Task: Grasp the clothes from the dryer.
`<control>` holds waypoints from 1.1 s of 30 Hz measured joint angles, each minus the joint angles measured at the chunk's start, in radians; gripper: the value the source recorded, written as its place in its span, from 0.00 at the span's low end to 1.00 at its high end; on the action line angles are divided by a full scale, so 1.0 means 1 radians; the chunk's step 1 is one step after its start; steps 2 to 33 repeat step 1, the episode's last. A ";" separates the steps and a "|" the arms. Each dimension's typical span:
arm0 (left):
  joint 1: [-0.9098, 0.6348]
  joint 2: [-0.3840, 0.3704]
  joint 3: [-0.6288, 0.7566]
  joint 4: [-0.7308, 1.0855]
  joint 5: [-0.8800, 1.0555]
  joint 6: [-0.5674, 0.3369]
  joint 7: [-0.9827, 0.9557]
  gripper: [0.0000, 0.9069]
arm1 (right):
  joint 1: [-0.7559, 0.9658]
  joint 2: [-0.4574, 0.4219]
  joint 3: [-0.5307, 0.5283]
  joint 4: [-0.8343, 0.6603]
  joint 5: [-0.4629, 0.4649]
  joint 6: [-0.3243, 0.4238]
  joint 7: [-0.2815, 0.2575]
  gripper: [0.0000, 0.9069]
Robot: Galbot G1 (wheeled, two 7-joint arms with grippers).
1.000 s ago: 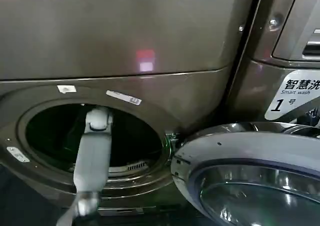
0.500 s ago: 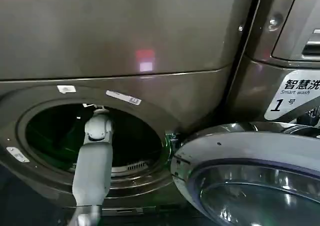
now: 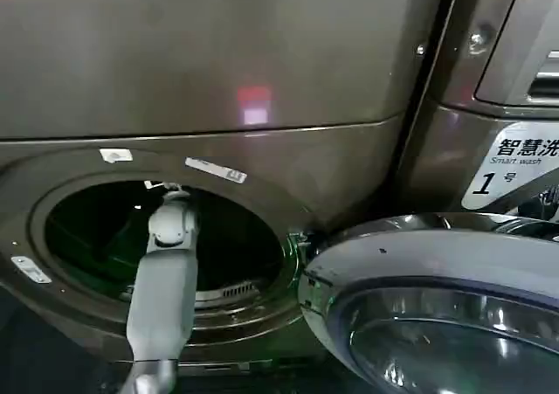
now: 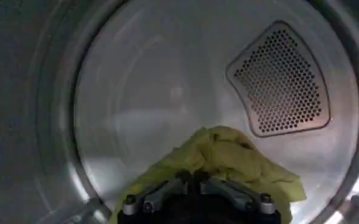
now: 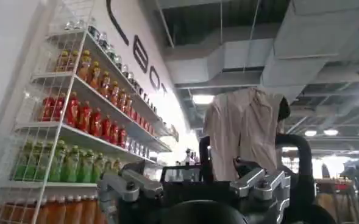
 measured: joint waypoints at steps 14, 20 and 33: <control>0.000 0.000 0.000 0.000 0.001 0.000 0.001 0.00 | 0.000 0.000 0.001 0.001 0.000 -0.001 0.000 1.00; 0.000 0.000 0.000 0.000 0.001 0.000 0.001 0.00 | 0.000 0.000 0.001 0.001 0.000 -0.001 0.000 1.00; 0.000 0.000 0.000 0.000 0.001 0.000 0.001 0.00 | 0.000 0.000 0.001 0.001 0.000 -0.001 0.000 1.00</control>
